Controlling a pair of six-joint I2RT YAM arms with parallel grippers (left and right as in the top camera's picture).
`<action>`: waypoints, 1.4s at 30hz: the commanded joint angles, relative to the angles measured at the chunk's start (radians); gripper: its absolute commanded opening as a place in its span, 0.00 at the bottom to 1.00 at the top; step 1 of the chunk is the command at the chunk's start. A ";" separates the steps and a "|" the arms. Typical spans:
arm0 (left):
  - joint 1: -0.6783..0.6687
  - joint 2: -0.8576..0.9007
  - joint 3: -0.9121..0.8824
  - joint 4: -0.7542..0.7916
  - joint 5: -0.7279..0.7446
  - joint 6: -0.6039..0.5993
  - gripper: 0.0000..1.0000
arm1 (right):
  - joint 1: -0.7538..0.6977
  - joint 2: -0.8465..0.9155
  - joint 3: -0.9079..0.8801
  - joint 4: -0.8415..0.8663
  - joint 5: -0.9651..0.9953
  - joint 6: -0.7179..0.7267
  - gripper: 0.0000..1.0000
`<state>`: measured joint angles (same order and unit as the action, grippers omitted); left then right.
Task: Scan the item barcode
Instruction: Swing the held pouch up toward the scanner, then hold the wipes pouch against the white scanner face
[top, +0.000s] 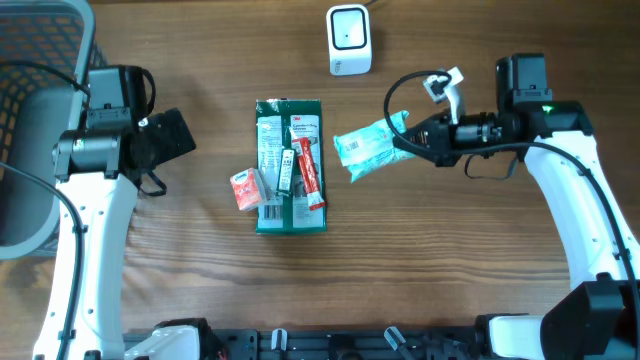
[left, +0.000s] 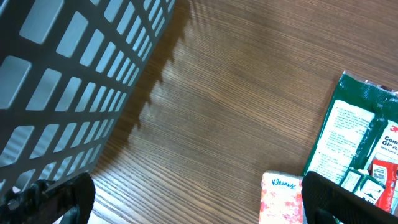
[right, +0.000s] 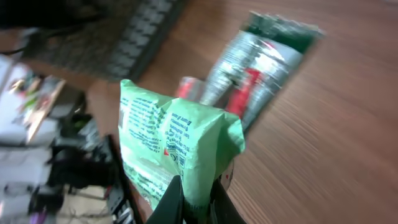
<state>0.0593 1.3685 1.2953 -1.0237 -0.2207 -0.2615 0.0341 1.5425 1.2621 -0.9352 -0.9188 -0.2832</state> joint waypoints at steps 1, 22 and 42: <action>0.005 -0.013 0.016 0.003 -0.016 -0.008 1.00 | 0.003 -0.008 0.140 -0.013 0.179 0.171 0.04; 0.005 -0.013 0.016 0.003 -0.016 -0.008 1.00 | 0.341 0.275 0.657 0.196 1.039 -0.352 0.04; 0.005 -0.013 0.016 0.003 -0.016 -0.008 1.00 | 0.389 0.733 0.657 0.877 1.505 -0.638 0.04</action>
<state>0.0593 1.3685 1.2953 -1.0237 -0.2207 -0.2615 0.4183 2.2482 1.9121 -0.1116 0.4770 -0.8341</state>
